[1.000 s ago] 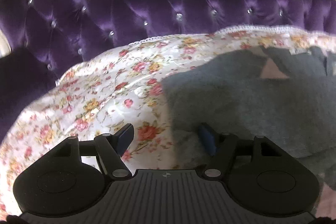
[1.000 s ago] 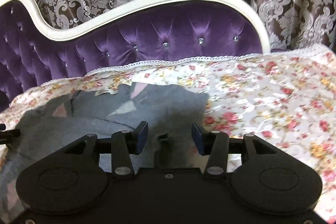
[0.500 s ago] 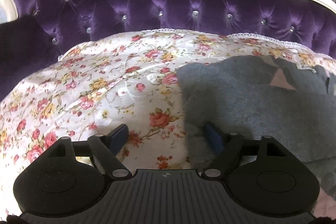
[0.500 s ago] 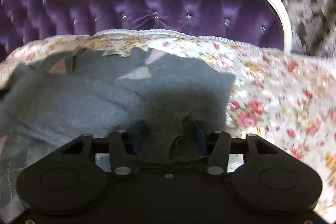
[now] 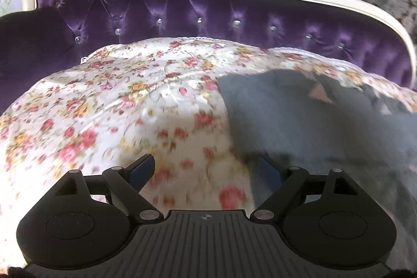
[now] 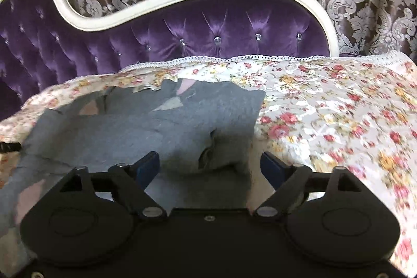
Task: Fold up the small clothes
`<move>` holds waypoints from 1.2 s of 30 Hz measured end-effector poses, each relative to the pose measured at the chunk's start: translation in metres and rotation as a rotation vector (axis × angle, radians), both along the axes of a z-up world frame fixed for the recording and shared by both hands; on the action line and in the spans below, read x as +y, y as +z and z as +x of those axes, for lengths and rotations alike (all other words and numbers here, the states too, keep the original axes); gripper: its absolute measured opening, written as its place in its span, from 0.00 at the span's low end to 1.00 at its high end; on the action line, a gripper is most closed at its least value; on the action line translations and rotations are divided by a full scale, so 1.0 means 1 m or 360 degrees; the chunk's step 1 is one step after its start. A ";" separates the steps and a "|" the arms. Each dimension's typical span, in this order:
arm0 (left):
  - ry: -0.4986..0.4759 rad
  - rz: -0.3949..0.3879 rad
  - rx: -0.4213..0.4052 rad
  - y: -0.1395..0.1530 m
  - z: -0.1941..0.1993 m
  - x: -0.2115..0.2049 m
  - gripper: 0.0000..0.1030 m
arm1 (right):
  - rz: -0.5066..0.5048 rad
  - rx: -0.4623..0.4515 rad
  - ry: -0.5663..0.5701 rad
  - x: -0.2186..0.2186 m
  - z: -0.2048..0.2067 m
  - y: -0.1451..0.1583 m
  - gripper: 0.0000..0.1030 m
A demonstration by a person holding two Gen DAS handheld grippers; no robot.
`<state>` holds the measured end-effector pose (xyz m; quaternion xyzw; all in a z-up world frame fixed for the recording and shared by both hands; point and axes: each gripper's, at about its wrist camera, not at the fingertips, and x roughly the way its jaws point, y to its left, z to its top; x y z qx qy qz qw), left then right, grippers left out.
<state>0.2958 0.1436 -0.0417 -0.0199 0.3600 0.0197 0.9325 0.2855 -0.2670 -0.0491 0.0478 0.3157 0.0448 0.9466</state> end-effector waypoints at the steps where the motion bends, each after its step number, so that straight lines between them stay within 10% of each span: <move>1: -0.0017 0.0003 -0.0009 0.003 -0.012 -0.002 0.83 | 0.0022 0.0000 0.0007 -0.001 -0.008 0.002 0.93; 21: -0.0241 -0.0138 0.0029 0.010 -0.186 -0.039 0.90 | 0.0318 0.0045 0.0135 0.015 -0.175 0.001 0.99; 36: -0.0259 -0.0246 0.0127 -0.017 -0.211 -0.053 0.90 | 0.0531 0.0162 0.0104 0.023 -0.205 -0.033 1.00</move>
